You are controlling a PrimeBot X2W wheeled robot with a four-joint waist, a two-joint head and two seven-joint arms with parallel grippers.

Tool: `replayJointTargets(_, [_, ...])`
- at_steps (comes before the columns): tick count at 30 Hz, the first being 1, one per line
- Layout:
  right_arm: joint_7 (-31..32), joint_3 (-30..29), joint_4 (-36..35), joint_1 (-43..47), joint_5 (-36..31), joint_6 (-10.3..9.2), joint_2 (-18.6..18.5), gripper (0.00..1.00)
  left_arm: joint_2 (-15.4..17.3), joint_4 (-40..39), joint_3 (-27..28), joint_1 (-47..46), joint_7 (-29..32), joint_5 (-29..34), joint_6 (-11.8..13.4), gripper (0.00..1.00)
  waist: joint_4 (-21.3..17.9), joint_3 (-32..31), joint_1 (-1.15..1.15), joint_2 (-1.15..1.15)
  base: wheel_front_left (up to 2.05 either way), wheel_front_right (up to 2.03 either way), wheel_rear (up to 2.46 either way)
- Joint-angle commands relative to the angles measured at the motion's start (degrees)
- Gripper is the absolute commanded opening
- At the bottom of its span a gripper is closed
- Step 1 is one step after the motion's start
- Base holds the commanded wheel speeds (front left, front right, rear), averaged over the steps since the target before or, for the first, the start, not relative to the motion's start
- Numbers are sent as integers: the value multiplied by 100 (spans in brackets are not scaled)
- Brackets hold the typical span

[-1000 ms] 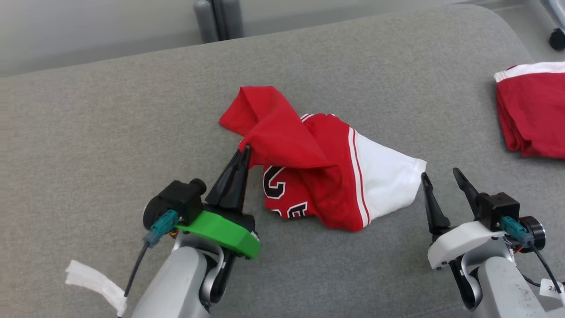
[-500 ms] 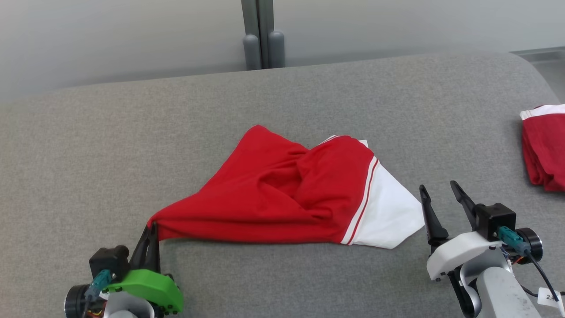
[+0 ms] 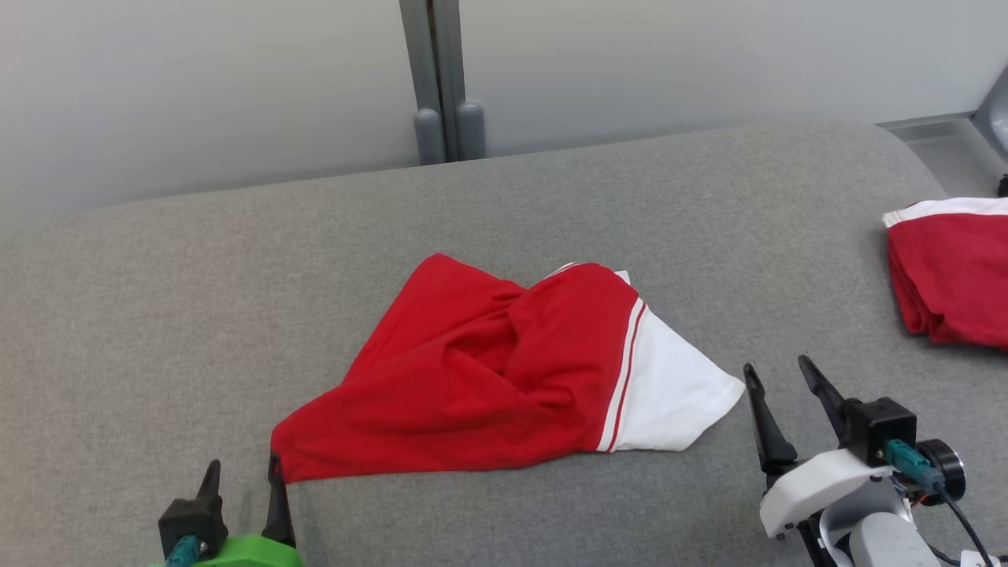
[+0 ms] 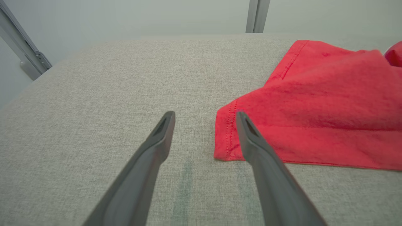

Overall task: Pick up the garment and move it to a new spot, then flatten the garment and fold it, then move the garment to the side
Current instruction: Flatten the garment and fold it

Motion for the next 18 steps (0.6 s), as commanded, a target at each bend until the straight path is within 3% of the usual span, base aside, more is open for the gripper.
replayJointTargets(1, [-10,31,42,99,48,-9,-18,100,-17,12,50,87,-4,50,-14,100,-37,-33,0,0,0,0,0])
replayJointTargets(12, [-10,141,154,56,-15,-9,-20,100,-119,-54,234,55,-4,87,-183,100,-36,76,0,0,0,0,0])
replayJointTargets(18, [-10,177,337,-195,-93,-9,-20,100,-129,138,227,-259,-4,124,-265,100,-9,442,0,0,0,0,0])
